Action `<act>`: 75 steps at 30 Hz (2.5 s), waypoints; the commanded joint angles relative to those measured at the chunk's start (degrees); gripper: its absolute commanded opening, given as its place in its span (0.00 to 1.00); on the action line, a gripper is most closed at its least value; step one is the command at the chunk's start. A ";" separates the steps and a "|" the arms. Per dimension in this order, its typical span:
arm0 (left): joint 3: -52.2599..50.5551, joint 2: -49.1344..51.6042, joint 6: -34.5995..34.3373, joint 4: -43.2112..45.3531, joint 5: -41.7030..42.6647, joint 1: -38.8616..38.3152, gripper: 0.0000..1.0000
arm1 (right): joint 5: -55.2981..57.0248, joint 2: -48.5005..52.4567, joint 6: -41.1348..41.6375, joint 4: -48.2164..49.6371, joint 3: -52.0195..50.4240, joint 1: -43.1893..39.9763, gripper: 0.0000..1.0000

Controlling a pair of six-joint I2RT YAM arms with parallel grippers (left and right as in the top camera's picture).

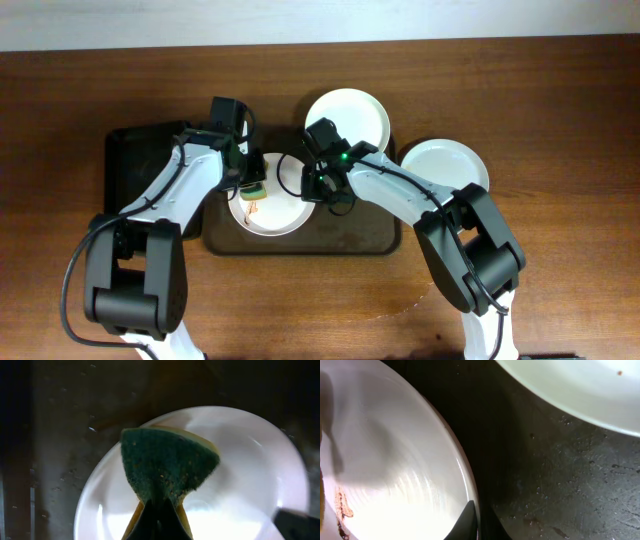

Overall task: Clean dirty plates on tray and stack at the side
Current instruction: 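Scrub the held plate with the sponge in the left gripper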

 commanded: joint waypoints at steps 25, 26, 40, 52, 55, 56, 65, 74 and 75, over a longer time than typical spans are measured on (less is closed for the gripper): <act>-6.84 4.59 15.37 -7.45 7.80 -9.03 0.01 | 0.24 2.01 0.81 0.37 0.17 -0.33 0.04; -6.84 4.59 19.34 -5.60 8.90 -8.87 0.01 | -0.94 2.01 0.76 0.79 0.17 -0.35 0.04; -10.95 7.54 -5.29 7.58 -10.51 -3.74 0.01 | -6.10 2.47 1.03 -0.31 0.09 -4.48 0.04; -9.11 7.54 3.82 20.65 2.75 2.36 0.01 | -9.68 2.47 -0.52 -1.36 0.09 -4.46 0.04; -7.96 7.52 1.97 19.76 -11.19 1.05 0.01 | -9.64 2.47 -0.52 -1.33 0.09 -4.48 0.04; -7.96 7.52 1.95 17.14 -15.85 0.57 0.01 | -9.64 2.47 -0.52 -1.36 0.09 -4.48 0.04; -7.98 7.65 24.33 1.27 31.17 1.51 0.01 | -9.70 2.47 -0.52 -1.38 -0.15 -5.11 0.04; -7.39 7.63 -0.85 11.21 -2.12 1.62 0.01 | -9.70 2.47 -0.52 -1.38 -0.15 -5.11 0.04; -6.49 7.63 -2.51 7.39 -6.67 1.99 0.01 | -9.70 2.47 -0.52 -1.38 -0.15 -5.05 0.04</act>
